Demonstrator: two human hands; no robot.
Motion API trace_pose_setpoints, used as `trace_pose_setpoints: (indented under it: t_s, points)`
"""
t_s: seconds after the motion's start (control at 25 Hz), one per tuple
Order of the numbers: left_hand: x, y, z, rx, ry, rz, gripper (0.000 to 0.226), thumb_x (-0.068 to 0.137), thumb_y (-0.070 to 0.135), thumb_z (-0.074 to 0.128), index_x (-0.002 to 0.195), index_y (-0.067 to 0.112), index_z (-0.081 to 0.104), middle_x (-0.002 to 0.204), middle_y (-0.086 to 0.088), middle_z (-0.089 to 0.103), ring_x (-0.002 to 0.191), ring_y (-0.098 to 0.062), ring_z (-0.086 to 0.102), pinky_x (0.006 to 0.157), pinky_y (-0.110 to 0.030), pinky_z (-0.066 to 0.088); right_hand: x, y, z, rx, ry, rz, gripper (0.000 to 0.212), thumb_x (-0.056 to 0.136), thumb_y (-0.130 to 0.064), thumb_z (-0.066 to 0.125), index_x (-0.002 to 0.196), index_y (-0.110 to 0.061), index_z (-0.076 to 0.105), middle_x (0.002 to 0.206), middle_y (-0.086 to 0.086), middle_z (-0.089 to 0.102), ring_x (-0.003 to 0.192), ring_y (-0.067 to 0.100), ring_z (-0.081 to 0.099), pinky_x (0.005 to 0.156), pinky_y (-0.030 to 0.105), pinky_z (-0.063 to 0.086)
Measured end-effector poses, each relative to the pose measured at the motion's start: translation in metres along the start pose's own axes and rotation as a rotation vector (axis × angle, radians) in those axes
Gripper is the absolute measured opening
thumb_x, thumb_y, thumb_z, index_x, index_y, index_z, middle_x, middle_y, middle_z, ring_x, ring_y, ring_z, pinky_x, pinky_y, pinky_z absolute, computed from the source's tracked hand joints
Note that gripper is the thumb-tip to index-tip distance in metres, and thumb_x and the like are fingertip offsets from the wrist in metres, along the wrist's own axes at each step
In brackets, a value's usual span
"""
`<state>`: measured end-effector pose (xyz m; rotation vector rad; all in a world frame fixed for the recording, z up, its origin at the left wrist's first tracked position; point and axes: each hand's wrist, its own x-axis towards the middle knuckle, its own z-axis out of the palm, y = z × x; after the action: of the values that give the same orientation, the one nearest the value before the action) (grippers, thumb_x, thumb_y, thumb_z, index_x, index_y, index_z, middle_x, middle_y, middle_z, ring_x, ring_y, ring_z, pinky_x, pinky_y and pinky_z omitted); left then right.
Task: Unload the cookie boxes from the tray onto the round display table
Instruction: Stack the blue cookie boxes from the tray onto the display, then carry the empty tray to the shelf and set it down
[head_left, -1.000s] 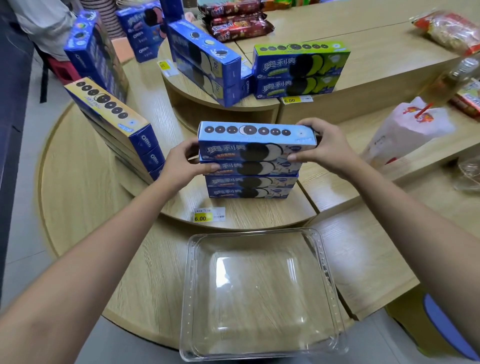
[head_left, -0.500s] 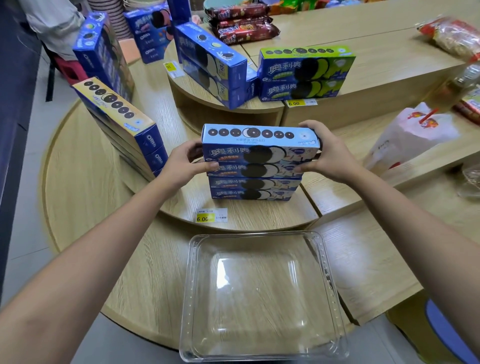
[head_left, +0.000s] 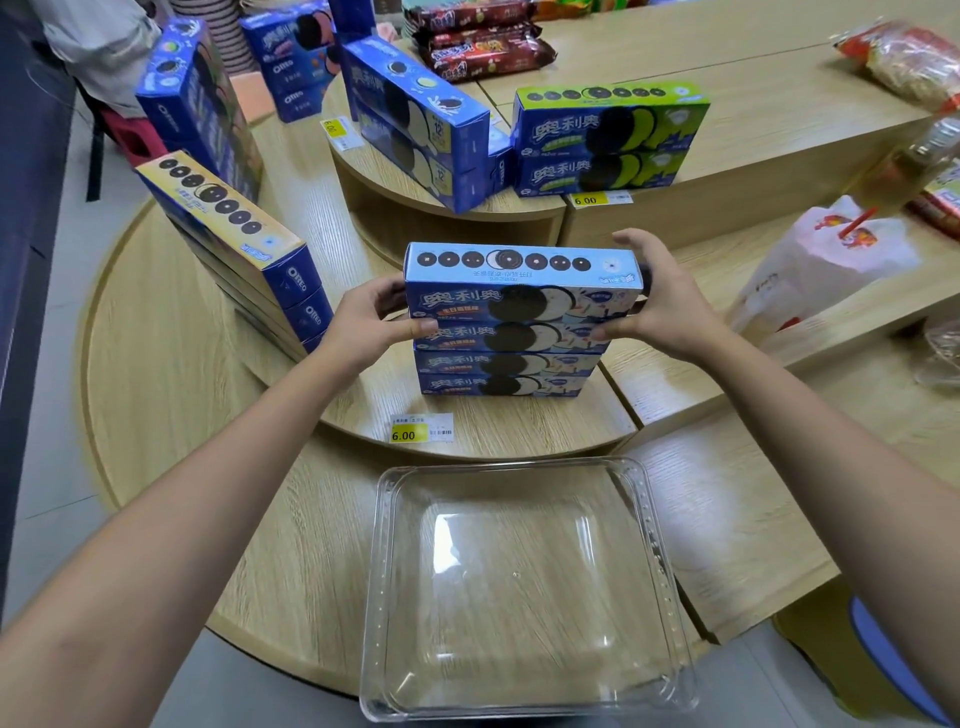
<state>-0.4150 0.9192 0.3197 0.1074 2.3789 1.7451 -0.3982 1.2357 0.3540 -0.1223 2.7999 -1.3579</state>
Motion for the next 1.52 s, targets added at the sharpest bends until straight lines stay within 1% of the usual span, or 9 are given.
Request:
trace_pose_setpoints:
  t_s: [0.2, 0.44, 0.68, 0.84, 1.04, 1.2, 1.28, 1.4, 1.52]
  points:
    - [-0.002, -0.001, -0.004, 0.008, 0.006, 0.008, 0.051, 0.076, 0.013, 0.071, 0.123, 0.013, 0.053, 0.119, 0.001, 0.062, 0.112, -0.013, 0.058, 0.091, -0.030, 0.050, 0.000, -0.001, 0.004, 0.028, -0.014, 0.017, 0.098, 0.057, 0.002, 0.084, 0.136, -0.024, 0.031, 0.112, 0.001, 0.056, 0.106, 0.012, 0.056, 0.067, 0.009, 0.052]
    - [-0.007, -0.002, -0.002, 0.054, 0.053, 0.007, 0.058, 0.073, 0.019, 0.074, 0.126, 0.017, 0.049, 0.122, 0.005, 0.059, 0.111, -0.009, 0.056, 0.092, -0.028, 0.049, -0.009, 0.007, 0.005, 0.018, -0.035, 0.037, 0.088, 0.061, -0.016, 0.085, 0.132, -0.027, 0.035, 0.119, -0.010, 0.053, 0.112, 0.013, 0.052, 0.084, 0.042, 0.054]
    - [-0.070, -0.046, 0.015, 0.157, 0.392, 0.114, 0.045, 0.074, 0.021, 0.074, 0.116, 0.021, 0.056, 0.112, 0.001, 0.058, 0.096, -0.008, 0.059, 0.081, -0.022, 0.052, -0.073, 0.050, 0.028, -0.011, 0.067, 0.171, 0.072, 0.068, -0.023, 0.081, 0.130, -0.020, 0.045, 0.123, 0.005, 0.056, 0.110, 0.019, 0.054, 0.090, 0.036, 0.048]
    - [-0.136, -0.107, 0.041, 0.282, 0.433, -0.151, 0.035, 0.078, 0.027, 0.068, 0.112, 0.024, 0.058, 0.108, 0.000, 0.062, 0.096, -0.016, 0.060, 0.082, -0.035, 0.051, -0.141, 0.087, 0.059, -0.182, 0.156, 0.276, 0.056, 0.076, -0.028, 0.073, 0.125, -0.014, 0.051, 0.119, 0.006, 0.057, 0.105, 0.023, 0.055, 0.087, 0.036, 0.046]
    - [-0.199, -0.153, 0.064, 0.465, 0.272, -0.423, 0.054, 0.079, 0.039, 0.064, 0.127, 0.019, 0.049, 0.126, 0.002, 0.054, 0.105, -0.014, 0.055, 0.077, -0.030, 0.044, -0.208, 0.115, 0.092, -0.256, 0.122, 0.541, 0.055, 0.080, -0.035, 0.066, 0.127, -0.012, 0.047, 0.119, 0.008, 0.056, 0.105, 0.023, 0.054, 0.083, 0.034, 0.044]
    - [-0.218, -0.162, 0.074, 0.486, 0.197, -0.526, 0.051, 0.081, 0.039, 0.058, 0.126, 0.016, 0.050, 0.116, -0.001, 0.063, 0.094, -0.017, 0.060, 0.072, -0.030, 0.046, -0.230, 0.114, 0.107, -0.227, 0.093, 0.632, 0.033, 0.081, -0.031, 0.064, 0.103, -0.010, 0.054, 0.087, 0.003, 0.059, 0.082, 0.026, 0.057, 0.064, 0.032, 0.040]
    - [-0.221, -0.161, 0.078, 0.480, 0.193, -0.541, 0.041, 0.082, 0.034, 0.057, 0.119, 0.015, 0.053, 0.094, -0.001, 0.066, 0.079, -0.018, 0.059, 0.063, -0.028, 0.041, -0.236, 0.113, 0.110, -0.227, 0.096, 0.664, 0.023, 0.081, -0.028, 0.062, 0.087, -0.011, 0.047, 0.069, -0.002, 0.051, 0.069, 0.026, 0.053, 0.057, 0.033, 0.037]
    - [-0.220, -0.159, 0.081, 0.435, 0.234, -0.555, 0.028, 0.082, 0.027, 0.057, 0.106, 0.011, 0.057, 0.067, 0.003, 0.054, 0.061, -0.013, 0.052, 0.053, -0.026, 0.033, -0.237, 0.115, 0.112, -0.245, 0.132, 0.682, 0.021, 0.082, -0.026, 0.060, 0.083, -0.010, 0.047, 0.064, -0.003, 0.048, 0.067, 0.029, 0.053, 0.060, 0.034, 0.040]
    - [-0.220, -0.153, 0.081, 0.410, 0.260, -0.507, 0.020, 0.082, 0.021, 0.058, 0.100, 0.014, 0.059, 0.067, 0.001, 0.055, 0.062, -0.014, 0.053, 0.053, -0.026, 0.036, -0.239, 0.116, 0.113, -0.208, 0.173, 0.694, 0.018, 0.080, -0.022, 0.061, 0.078, -0.010, 0.048, 0.062, -0.003, 0.049, 0.064, 0.027, 0.053, 0.061, 0.036, 0.042]
